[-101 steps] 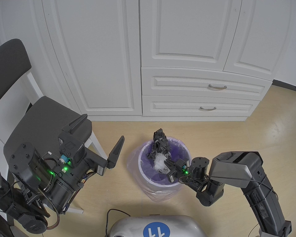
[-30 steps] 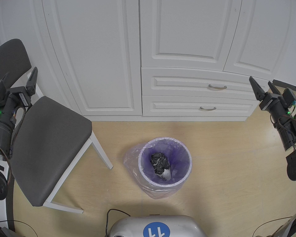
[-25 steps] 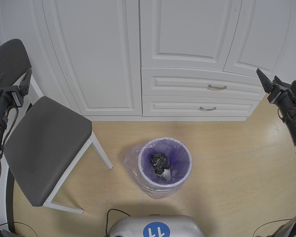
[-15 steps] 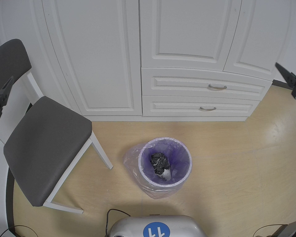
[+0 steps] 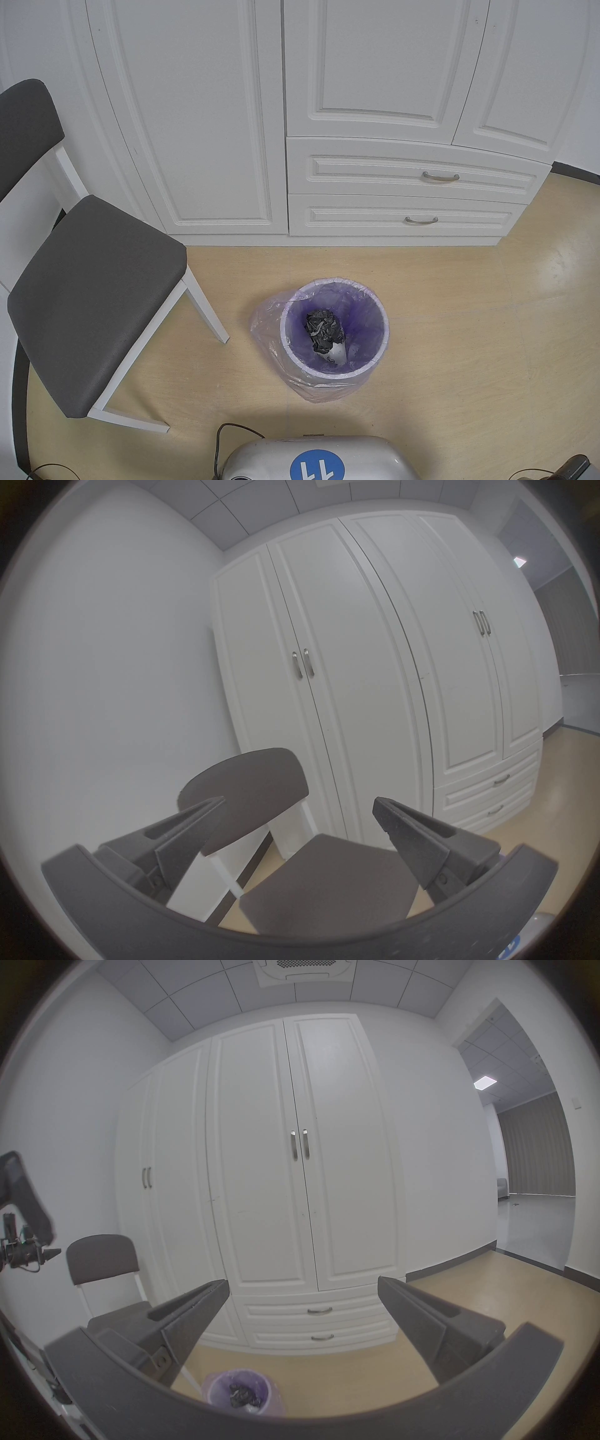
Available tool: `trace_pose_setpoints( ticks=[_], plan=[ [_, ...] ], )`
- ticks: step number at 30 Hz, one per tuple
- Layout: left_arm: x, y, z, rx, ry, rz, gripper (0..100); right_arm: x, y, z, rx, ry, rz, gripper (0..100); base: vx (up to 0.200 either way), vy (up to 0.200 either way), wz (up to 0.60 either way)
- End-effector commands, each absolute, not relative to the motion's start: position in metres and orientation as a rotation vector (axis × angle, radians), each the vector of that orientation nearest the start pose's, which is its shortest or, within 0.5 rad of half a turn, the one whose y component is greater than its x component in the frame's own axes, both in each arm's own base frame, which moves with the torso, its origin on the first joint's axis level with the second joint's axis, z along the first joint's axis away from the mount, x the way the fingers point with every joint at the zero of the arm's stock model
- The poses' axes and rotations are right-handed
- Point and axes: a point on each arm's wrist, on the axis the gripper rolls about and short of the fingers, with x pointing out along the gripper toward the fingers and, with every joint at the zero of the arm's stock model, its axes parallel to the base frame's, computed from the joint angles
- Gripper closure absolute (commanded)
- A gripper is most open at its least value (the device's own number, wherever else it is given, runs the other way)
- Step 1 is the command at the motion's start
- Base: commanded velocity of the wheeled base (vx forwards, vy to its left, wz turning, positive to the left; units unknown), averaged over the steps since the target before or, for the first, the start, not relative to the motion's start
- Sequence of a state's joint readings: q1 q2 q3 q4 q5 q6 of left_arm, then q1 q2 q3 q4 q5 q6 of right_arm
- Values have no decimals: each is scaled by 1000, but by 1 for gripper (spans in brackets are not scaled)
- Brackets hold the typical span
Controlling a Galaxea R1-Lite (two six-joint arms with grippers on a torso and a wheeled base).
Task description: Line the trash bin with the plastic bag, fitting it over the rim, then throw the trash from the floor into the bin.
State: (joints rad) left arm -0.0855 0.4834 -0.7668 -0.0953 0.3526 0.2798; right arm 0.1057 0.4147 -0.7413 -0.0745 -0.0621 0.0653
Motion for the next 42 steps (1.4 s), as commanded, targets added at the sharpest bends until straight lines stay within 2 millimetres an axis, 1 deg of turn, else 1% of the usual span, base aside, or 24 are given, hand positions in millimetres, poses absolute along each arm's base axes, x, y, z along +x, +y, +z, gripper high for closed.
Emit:
trace_pose_setpoints(
  ticks=[1, 3, 5, 8, 10, 11, 12, 13, 14, 15, 17, 21, 23, 26, 27, 28, 30, 31, 32, 34, 35, 36, 41, 42],
  plan=[
    [-100, 14, 295, 162, -456, 365, 0, -110, -8, 240, 88, -519, 63, 0, 0, 0, 0],
    [-107, 14, 290, 160, -446, 363, 0, -118, -2, 236, 87, -549, 28, 0, 0, 0, 0],
    [-115, 14, 285, 159, -449, 366, 0, -128, 0, 226, 80, -587, 38, 0, 0, 0, 0],
    [-128, 14, 274, 165, -444, 378, 0, -125, 1, 224, 80, -578, 52, 0, 0, 0, 0],
    [-142, 10, 264, 174, -435, 408, 0, -123, 1, 222, 82, -569, 61, 0, 0, 0, 0],
    [-143, 10, 263, 175, -430, 409, 0, -122, 1, 222, 83, -567, 61, 0, 0, 0, 0],
    [-153, 6, 254, 182, -407, 425, 0, -119, 1, 219, 93, -551, 62, 0, 0, 0, 0],
    [-153, 6, 254, 182, -407, 425, 0, -119, 1, 219, 93, -551, 62, 0, 0, 0, 0],
    [-163, 5, 240, 188, -385, 429, 0, -115, 1, 216, 95, -536, 60, 0, 0, 0, 0],
    [-166, 6, 232, 189, -374, 420, 0, -113, 1, 215, 95, -530, 60, 0, 0, 0, 0],
    [-167, 7, 225, 179, -344, 408, 0, -107, 1, 211, 95, -522, 59, 0, 0, 0, 0],
    [-166, 7, 223, 112, -334, 393, 0, -95, 1, 202, 87, -526, 57, 0, 0, 0, 0],
    [-158, 7, 218, 89, -309, 382, 0, -83, 1, 193, 81, -533, 56, 0, 0, 0, 0],
    [-138, 7, 206, 66, -245, 373, 0, -73, 1, 182, 79, -533, 57, 0, 0, 0, 0],
    [-119, 7, 193, 42, -195, 366, 0, -64, 1, 172, 80, -512, 55, 0, 0, 0, 0],
    [-106, 7, 185, 18, -180, 363, 0, -58, 1, 164, 78, -498, 53, 0, 0, 0, 0],
    [-81, 7, 168, -34, -193, 356, 0, -51, 1, 154, 77, -501, 54, 0, 0, 0, 0],
    [-80, 7, 167, -39, -197, 356, 0, -51, 1, 153, 77, -503, 54, 0, 0, 0, 0],
    [-59, 7, 151, -61, -245, 340, 0, -48, 1, 149, 80, -535, 48, 0, 0, 0, 0],
    [-44, 6, 135, -56, -307, 259, 0, -48, 0, 149, 84, -577, 41, 0, 0, 0, 0],
    [-44, 6, 135, -56, -307, 259, 0, -48, 0, 149, 84, -577, 41, 0, 0, 0, 0],
    [-36, 4, 122, -41, -309, 162, 0, -50, 0, 152, 85, -608, 30, 0, 0, 0, 0],
    [-30, 3, 110, -18, -250, 126, 0, -50, 0, 152, 93, -618, 22, 0, 0, 0, 0],
    [-28, 3, 104, -12, -214, 129, 0, -50, 0, 152, 93, -616, 33, 0, 0, 0, 0]
  ],
)
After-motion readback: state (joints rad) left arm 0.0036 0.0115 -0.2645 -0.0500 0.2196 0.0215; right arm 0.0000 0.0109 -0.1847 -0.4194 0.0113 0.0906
